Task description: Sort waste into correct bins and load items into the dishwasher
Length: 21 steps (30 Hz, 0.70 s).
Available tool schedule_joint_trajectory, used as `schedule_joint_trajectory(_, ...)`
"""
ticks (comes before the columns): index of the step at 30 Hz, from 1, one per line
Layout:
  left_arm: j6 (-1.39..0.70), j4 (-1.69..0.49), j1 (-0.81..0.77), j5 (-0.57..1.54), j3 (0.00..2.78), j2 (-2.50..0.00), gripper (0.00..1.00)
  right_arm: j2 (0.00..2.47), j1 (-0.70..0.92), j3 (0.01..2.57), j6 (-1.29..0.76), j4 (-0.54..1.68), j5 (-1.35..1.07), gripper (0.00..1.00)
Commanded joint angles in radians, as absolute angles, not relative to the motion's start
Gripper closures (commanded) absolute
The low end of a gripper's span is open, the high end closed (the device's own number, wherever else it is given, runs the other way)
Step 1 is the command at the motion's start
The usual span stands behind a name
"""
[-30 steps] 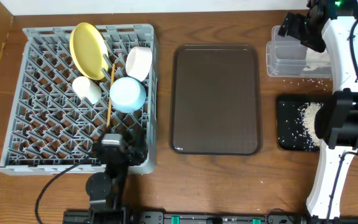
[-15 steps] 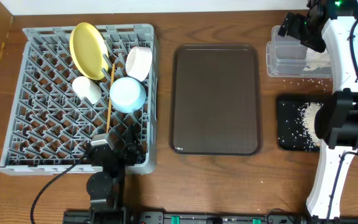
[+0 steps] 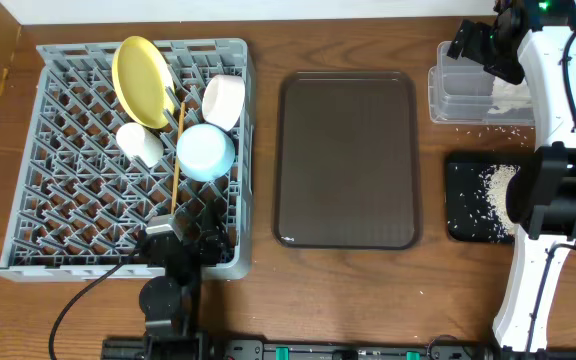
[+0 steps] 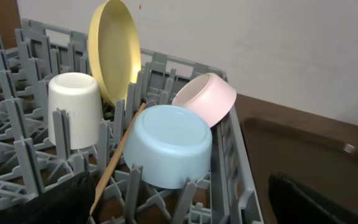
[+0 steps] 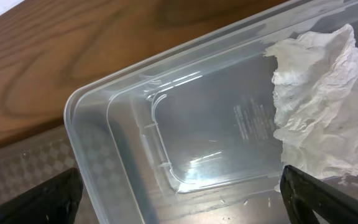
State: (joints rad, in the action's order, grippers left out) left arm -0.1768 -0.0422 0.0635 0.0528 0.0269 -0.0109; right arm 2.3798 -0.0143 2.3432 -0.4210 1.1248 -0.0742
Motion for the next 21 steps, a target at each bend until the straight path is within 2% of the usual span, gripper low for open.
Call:
schedule_joint_trajectory(1,-0.177,-0.068,0.059,0.036,0.004,-0.005,0.1,2.368,-0.006,2.359,-0.433,1.123,-0.072,0.01)
schedule_joint_trajectory(18,-0.177,-0.068,0.059,0.036,0.004,-0.005,0.1,2.368,-0.006,2.359,-0.432,1.126,-0.025,0.01)
schedule_joint_trajectory(21,-0.177,-0.068,0.059,0.036,0.004,-0.005,0.1,2.365,-0.006,2.36,-0.359,1.145,0.015,0.01)
